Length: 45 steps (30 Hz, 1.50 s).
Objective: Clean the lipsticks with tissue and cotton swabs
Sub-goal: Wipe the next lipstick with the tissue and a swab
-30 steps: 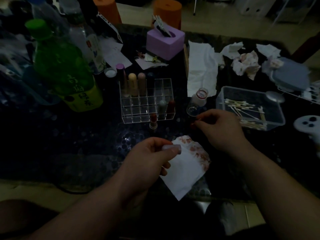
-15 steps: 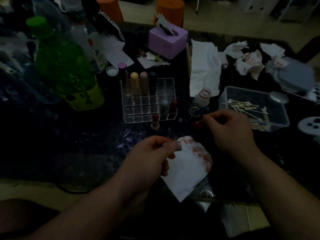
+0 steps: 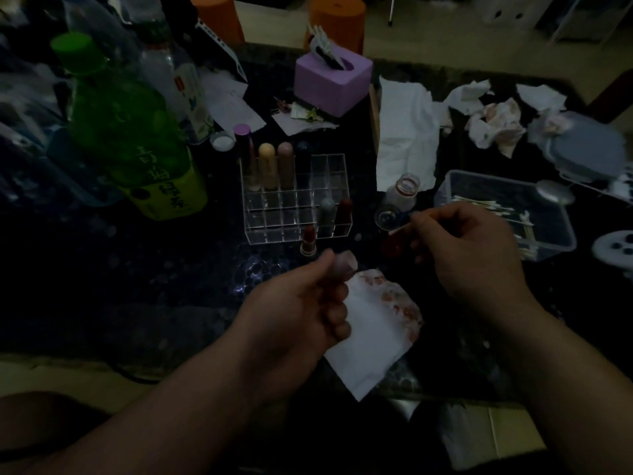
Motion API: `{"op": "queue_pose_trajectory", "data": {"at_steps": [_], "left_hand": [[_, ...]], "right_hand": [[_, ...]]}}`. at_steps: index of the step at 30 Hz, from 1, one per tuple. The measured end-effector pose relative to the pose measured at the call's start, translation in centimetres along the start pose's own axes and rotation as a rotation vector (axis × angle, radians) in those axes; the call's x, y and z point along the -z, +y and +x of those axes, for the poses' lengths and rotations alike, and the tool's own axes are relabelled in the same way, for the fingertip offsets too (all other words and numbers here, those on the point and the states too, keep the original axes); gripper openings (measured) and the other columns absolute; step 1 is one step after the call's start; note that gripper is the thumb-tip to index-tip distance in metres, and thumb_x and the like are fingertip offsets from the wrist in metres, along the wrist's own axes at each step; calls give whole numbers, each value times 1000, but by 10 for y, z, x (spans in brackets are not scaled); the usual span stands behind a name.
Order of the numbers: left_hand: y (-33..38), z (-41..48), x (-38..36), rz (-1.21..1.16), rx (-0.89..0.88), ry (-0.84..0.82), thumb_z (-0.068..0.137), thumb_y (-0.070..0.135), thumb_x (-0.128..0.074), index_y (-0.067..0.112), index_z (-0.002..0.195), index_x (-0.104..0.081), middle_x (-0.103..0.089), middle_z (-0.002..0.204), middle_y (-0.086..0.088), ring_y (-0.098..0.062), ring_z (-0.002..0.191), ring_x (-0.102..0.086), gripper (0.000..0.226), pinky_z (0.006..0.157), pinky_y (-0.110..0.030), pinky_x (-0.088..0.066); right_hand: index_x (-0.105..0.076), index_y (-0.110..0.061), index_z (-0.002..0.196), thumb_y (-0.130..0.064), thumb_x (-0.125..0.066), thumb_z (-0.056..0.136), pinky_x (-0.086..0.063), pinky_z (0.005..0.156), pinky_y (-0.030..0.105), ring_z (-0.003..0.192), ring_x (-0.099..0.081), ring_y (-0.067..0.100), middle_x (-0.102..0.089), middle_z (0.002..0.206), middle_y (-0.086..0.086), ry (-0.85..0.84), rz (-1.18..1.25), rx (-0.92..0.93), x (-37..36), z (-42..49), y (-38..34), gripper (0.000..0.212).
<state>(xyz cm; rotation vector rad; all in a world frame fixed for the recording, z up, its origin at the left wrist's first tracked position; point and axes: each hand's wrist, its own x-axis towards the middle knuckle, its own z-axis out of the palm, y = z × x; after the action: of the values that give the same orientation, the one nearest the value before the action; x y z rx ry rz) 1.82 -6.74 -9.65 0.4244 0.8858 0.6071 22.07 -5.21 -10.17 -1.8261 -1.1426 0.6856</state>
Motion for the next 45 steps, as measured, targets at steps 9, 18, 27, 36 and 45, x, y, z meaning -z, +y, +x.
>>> {"op": "queue_pose_trajectory", "data": {"at_steps": [9,18,27,36,45], "left_hand": [[1,-7,-9,7,-44,-103,93,32,-49,13,83,-69,-47,72,-1,-14,59,-39,30,55,-26,-37],[-3,-10,-16,-30,-135,-142,81,15,-51,8,97,-60,-57,76,-5,-15,54,-42,19,51,-27,-36],[-1,-7,-15,-6,-168,-126,86,14,-50,9,97,-63,-61,78,-3,-12,52,-34,18,53,-28,-31],[-1,-8,-11,98,-211,-111,86,21,-60,6,98,-63,-61,78,-2,-12,54,-35,19,54,-29,-34],[-2,-11,-15,172,-220,-63,86,26,-55,1,99,-59,-57,69,-2,-10,50,-35,28,52,-26,-36]], "right_hand": [[-67,-22,66,-25,-66,81,-59,55,38,53,-67,24,-71,65,9,-75,457,29,34,-57,-50,16],[-70,-11,68,-7,-68,67,-54,49,35,50,-63,28,-66,63,18,-334,518,-2,55,-61,-51,4],[-77,-15,72,-8,-78,60,-59,55,27,55,-72,24,-73,68,9,-342,290,43,53,-59,-56,14],[-74,-30,74,-22,-78,76,-51,50,13,52,-65,-3,-70,72,-21,-315,-120,302,43,-68,-52,9],[-74,-28,83,-35,-65,83,-45,54,11,63,-61,-2,-68,68,-16,-342,-407,466,38,-65,-46,12]]}}
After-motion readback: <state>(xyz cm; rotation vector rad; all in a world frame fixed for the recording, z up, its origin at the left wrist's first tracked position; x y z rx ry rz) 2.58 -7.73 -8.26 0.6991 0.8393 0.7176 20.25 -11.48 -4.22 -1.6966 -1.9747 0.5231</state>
